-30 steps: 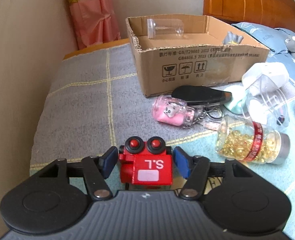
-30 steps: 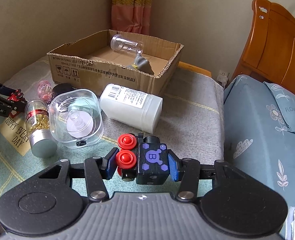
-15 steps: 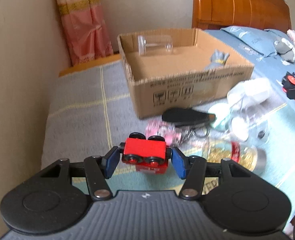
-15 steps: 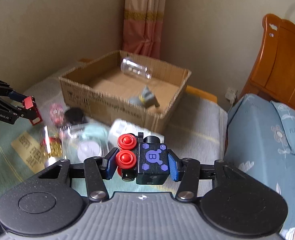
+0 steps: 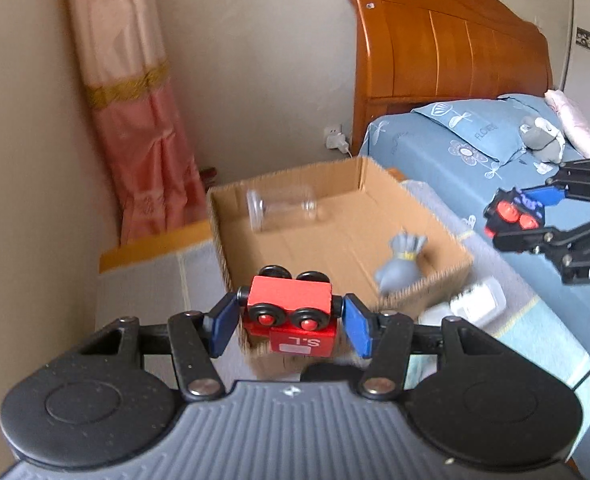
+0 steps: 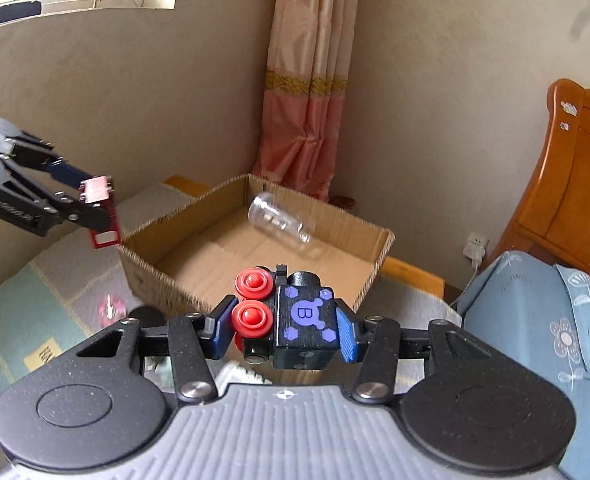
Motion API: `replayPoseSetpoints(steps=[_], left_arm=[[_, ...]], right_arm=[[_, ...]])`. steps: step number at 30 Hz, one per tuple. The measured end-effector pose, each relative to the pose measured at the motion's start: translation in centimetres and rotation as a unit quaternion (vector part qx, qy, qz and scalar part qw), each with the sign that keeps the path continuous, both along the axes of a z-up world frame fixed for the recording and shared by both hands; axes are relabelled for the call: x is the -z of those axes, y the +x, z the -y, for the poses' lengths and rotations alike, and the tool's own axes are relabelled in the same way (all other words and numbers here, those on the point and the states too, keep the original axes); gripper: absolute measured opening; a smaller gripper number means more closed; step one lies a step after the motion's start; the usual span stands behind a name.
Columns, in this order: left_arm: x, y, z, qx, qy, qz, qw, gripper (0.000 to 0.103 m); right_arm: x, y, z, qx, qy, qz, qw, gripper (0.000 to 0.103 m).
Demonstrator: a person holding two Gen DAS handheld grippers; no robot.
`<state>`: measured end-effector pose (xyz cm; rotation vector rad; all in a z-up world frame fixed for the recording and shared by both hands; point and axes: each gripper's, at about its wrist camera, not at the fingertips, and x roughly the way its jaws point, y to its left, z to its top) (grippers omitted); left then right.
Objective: Organize rigid objects
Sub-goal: 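Carry both toys over the box and release them inside, then move the left tool to the capsule bottle while the right tool approaches the clear square container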
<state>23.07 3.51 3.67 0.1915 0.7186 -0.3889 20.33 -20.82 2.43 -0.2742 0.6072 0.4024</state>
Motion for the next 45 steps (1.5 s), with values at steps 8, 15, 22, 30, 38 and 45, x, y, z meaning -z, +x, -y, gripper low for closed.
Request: replayPoseSetpoints(steps=[8, 15, 22, 30, 38, 45], left_arm=[[0.9, 3.8, 0.8, -0.023, -0.022, 0.004, 0.9995, 0.095], [2.4, 2.9, -0.2, -0.039, -0.032, -0.006, 0.9987, 0.098], [3.0, 0.8, -0.7, -0.035, -0.007, 0.005, 0.9994, 0.098], [3.2, -1.8, -1.6, -0.035, 0.002, 0.016, 0.9993, 0.098], [3.2, -3.6, -2.4, -0.039, -0.004, 0.011, 0.9992, 0.098], [3.4, -5.4, -2.5, -0.043, -0.013, 0.005, 0.9990, 0.098]], right_arm=[[-0.8, 3.1, -1.0, -0.007, -0.005, 0.003, 1.000, 0.055], [-0.3, 6.2, -1.4, -0.008, -0.006, -0.012, 1.000, 0.055], [0.2, 10.7, -1.6, 0.002, -0.011, -0.031, 0.999, 0.055], [0.5, 14.9, -2.5, 0.015, -0.025, -0.042, 0.999, 0.076], [-0.4, 12.1, -2.3, 0.021, -0.032, -0.026, 0.999, 0.099], [-1.2, 8.2, -1.6, 0.027, -0.022, -0.023, 0.999, 0.103]])
